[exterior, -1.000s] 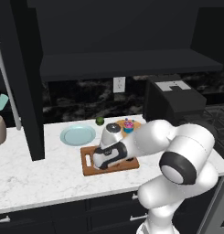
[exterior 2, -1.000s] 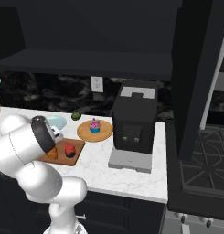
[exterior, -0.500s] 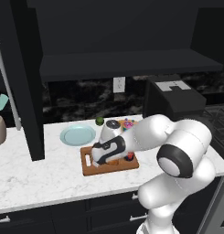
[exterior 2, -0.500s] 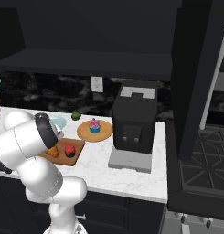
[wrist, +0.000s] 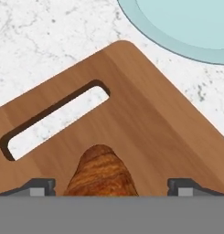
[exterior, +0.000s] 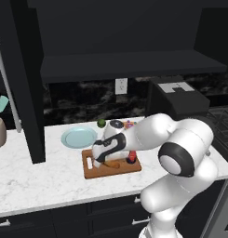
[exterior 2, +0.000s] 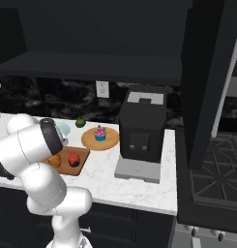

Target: From the different types of pastries on the counter, select a croissant and place it on the cutting board. Then retrieve a jar of jam from the cabinet and place it alongside the croissant on the cutting board.

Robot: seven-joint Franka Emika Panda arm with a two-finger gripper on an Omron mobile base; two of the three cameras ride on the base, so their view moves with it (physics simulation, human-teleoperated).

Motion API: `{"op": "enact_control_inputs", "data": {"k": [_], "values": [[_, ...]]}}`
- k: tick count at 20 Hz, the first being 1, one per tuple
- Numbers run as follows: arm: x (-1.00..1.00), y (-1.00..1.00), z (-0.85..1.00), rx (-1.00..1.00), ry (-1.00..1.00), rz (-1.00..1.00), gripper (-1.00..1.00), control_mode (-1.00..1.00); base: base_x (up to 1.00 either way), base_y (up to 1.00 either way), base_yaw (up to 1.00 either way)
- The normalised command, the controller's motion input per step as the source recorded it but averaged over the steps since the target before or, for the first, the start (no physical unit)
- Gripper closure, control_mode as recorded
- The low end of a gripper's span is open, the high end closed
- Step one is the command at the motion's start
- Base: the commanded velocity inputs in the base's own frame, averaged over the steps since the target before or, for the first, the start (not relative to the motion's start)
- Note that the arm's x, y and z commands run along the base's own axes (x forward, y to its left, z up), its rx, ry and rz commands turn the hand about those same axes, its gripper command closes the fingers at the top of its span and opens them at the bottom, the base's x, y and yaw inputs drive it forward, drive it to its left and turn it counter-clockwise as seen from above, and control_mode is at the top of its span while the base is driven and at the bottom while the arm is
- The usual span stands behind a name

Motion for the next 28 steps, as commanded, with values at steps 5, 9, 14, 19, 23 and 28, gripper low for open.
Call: {"op": "enact_control_inputs", "data": {"k": [5, 9, 14, 19, 23, 28], "values": [[0.13, 0.16, 0.22, 0.00, 0.00, 0.00, -1.00, -1.00, 0.00, 0.00, 0.00], [0.01, 0.03, 0.26, 0.01, 0.00, 0.01, -1.00, -1.00, 0.00, 0.00, 0.00], [-0.23, 0.00, 0.30, 0.04, 0.05, 0.01, -1.00, -1.00, 0.00, 0.00, 0.00], [-0.73, 0.00, 0.00, 0.05, 0.09, 0.09, -1.00, -1.00, 0.00, 0.00, 0.00], [-0.89, -0.03, 0.00, 0.03, 0.01, 0.19, -1.00, -1.00, 0.00, 0.00, 0.00], [-0.79, -0.01, 0.00, 0.00, 0.00, 0.32, -1.00, -1.00, 0.00, 0.00, 0.00]]}}
